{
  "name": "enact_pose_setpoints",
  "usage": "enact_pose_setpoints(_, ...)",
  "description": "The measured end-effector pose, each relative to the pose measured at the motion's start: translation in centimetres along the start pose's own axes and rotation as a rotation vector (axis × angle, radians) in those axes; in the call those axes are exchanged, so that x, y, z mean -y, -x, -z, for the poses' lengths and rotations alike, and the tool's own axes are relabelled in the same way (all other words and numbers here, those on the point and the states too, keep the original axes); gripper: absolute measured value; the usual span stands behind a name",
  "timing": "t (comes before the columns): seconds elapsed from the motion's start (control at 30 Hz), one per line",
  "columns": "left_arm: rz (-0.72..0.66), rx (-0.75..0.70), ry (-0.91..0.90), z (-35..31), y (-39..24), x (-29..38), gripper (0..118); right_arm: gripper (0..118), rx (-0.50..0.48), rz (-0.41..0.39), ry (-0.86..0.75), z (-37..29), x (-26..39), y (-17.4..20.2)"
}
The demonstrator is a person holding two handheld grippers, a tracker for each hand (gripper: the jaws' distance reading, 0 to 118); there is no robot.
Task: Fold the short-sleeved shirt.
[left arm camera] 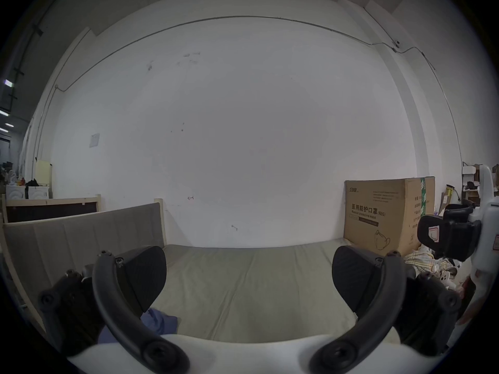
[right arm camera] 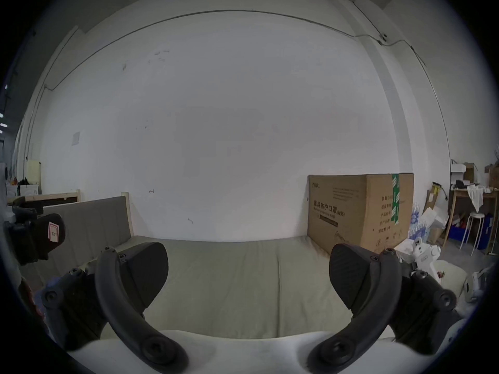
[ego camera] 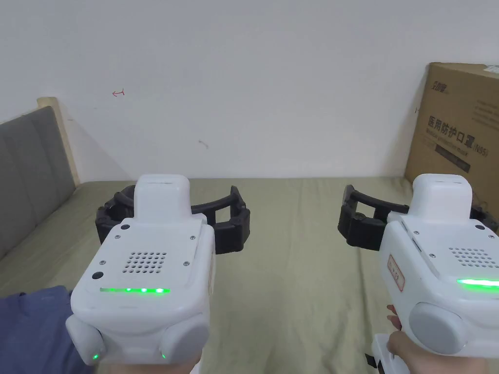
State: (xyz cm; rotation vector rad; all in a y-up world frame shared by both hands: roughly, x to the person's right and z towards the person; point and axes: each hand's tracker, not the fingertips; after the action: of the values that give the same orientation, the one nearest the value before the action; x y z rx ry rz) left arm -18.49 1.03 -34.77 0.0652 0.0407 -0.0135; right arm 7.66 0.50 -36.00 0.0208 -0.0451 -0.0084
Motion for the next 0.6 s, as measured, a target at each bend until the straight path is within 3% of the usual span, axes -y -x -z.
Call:
enact_pose_setpoints(0.33, 0.003, -0.010, 0.010, -0.17, 0.05, 0.44, 118, 118, -0.022, -0.052, -0.006, -0.27, 0.24, 0.18)
enact_pose_setpoints(0.6, -0.038, -0.014, 0.031, 0.03, 0.39, 0.45, 118, 118, -0.011, -0.038, -0.020, -0.67, 0.29, 0.07)
